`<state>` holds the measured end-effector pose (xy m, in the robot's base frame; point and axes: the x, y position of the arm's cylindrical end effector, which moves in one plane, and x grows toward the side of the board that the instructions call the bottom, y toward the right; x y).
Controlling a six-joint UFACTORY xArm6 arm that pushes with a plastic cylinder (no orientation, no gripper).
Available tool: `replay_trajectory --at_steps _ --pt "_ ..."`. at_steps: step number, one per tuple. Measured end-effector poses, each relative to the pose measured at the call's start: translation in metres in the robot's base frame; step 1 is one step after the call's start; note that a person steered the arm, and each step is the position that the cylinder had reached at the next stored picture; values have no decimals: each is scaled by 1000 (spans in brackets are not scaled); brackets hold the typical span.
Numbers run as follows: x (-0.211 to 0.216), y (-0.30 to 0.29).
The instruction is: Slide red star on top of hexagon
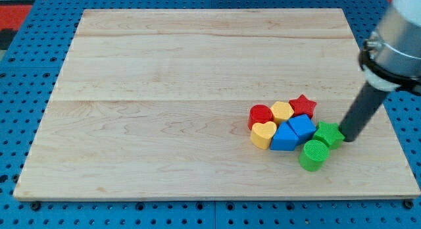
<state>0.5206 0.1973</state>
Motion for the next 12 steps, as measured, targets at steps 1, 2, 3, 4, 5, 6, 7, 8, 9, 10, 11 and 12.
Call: replay_trajectory --at_steps 1,2,3,4,5,6,7,8,9,10,11,12 --pt "0 -8" --pt "0 -2" --pt "0 6" --pt "0 7" --pt "0 7" --pt "-8 -11" --pt "-36 -30" --pt "-43 -39" --pt "-54 -42" --pt "-102 -60" --pt "-180 -131" --pt "-188 -131"
